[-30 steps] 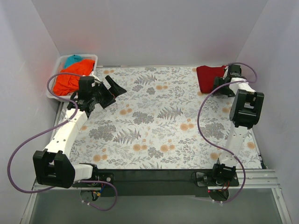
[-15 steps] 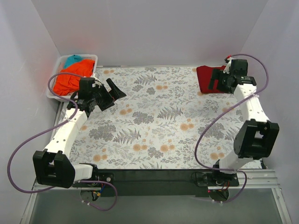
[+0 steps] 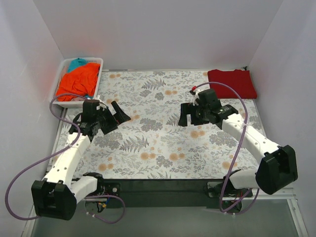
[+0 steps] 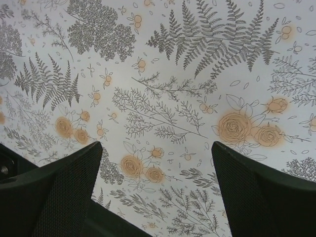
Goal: Fold and stack the t-shirts
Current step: Reset both grippers
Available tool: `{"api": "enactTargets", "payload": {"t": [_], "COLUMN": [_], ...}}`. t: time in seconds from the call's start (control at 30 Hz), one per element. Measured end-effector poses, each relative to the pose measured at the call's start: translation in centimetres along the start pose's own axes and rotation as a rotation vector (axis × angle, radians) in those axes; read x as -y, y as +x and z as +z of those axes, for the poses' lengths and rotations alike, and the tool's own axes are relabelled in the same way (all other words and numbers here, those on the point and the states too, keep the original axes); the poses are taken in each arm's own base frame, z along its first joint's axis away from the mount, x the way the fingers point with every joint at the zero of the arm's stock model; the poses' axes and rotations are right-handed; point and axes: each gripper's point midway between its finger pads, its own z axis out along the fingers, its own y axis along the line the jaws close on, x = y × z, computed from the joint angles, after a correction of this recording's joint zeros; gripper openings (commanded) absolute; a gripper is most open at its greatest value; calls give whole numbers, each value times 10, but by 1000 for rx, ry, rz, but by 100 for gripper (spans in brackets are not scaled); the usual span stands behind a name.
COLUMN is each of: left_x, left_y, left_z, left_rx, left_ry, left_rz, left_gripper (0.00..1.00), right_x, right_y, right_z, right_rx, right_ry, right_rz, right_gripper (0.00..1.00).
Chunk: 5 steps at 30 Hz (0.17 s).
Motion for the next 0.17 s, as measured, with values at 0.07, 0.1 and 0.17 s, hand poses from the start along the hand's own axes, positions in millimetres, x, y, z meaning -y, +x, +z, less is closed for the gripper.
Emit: {"api": "enactTargets", "payload": {"t": [0.07, 0.1, 0.17], "left_x": [-8, -10, -13], "left_y": [9, 12, 15], "left_z": [-5, -7, -11], "left_rx": [2, 6, 18], "left_ry": [-10, -14, -15], "left_rz": [1, 4, 12], "left_gripper": [98, 98, 98], "right_x": [-6, -8, -9], "right_y": [7, 8, 5], "right_z": [0, -1, -6], "right_rx": [-4, 1, 27], "right_ry": [-10, -12, -12], "right_rz": [-6, -4, -5], "right_gripper": [98, 98, 98]}}
